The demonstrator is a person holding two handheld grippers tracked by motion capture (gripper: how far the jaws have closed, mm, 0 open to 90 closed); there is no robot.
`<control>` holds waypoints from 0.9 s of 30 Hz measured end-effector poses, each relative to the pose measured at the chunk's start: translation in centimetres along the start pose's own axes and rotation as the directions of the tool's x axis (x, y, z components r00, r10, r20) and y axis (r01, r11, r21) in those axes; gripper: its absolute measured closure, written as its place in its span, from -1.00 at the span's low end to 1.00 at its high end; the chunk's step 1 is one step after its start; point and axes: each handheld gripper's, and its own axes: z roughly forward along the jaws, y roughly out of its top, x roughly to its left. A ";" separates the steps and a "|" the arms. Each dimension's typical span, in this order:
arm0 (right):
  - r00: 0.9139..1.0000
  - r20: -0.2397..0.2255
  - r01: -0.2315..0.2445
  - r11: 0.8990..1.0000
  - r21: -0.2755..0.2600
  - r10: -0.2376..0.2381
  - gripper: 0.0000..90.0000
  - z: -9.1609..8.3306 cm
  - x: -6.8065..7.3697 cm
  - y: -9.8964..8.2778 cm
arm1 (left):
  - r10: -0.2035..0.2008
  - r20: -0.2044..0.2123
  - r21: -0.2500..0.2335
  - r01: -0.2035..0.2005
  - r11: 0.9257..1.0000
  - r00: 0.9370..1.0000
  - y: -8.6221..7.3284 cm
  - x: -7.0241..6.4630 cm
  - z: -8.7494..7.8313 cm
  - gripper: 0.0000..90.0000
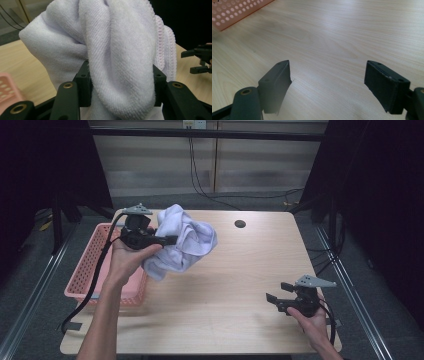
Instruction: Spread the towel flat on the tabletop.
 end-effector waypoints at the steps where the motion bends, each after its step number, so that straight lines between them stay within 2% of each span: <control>1: 1.000 -0.001 -0.001 1.000 -0.001 0.001 -0.54 0.0 0.0 0.0 | 0.010 0.002 0.013 -0.010 1.000 1.000 -0.1 -0.3 0.4 0.12; 5: 1.000 -0.002 0.002 1.000 -0.003 -0.002 -0.54 0.0 0.1 0.1 | 0.010 0.037 0.031 -0.011 0.999 0.999 -1.1 -1.8 2.2 0.11; 11: 1.000 -0.006 -0.004 1.000 -0.004 0.003 -0.54 0.2 0.0 0.1 | -0.001 0.098 0.100 -0.008 0.995 0.995 -3.1 -3.8 5.9 0.10; 16: 1.000 -0.008 0.007 1.000 -0.001 -0.007 -0.54 0.0 0.2 0.1 | -0.017 0.112 0.150 0.000 0.989 0.994 -5.4 -4.9 8.9 0.07; 19: 1.000 -0.013 0.012 1.000 0.000 -0.012 -0.54 0.0 0.4 -0.1 | 0.004 0.111 0.185 -0.025 0.982 0.994 -6.9 -5.6 10.5 0.05; 20: 1.000 -0.015 0.014 1.000 -0.002 -0.014 -0.53 -0.1 0.5 -0.1 | 0.016 0.106 0.216 -0.039 0.976 0.994 -7.5 -5.9 11.2 0.03; 22: 1.000 -0.018 0.017 1.000 0.001 -0.017 -0.53 0.0 0.6 0.0 | 0.026 0.102 0.222 -0.048 0.974 0.994 -8.3 -6.0 12.0 -0.02; 23: 1.000 -0.020 0.016 1.000 0.002 -0.016 -0.53 0.1 0.6 0.0 | 0.018 0.101 0.231 -0.041 0.972 0.995 -8.6 -5.9 12.3 -0.05; 24: 1.000 -0.025 0.017 1.000 0.003 -0.017 -0.53 0.2 0.7 0.0 | 0.019 0.099 0.247 -0.043 0.968 0.995 -8.8 -5.9 12.6 -0.09; 26: 0.999 -0.032 0.019 1.000 0.006 -0.019 -0.53 0.6 1.0 0.1 | 0.044 0.093 0.261 -0.067 0.963 0.995 -9.5 -5.8 13.1 -0.21; 27: 0.999 -0.040 0.022 1.000 0.010 -0.021 -0.54 0.8 1.2 0.1 | 0.029 0.104 0.244 -0.053 0.968 0.994 -9.7 -5.7 13.0 -0.30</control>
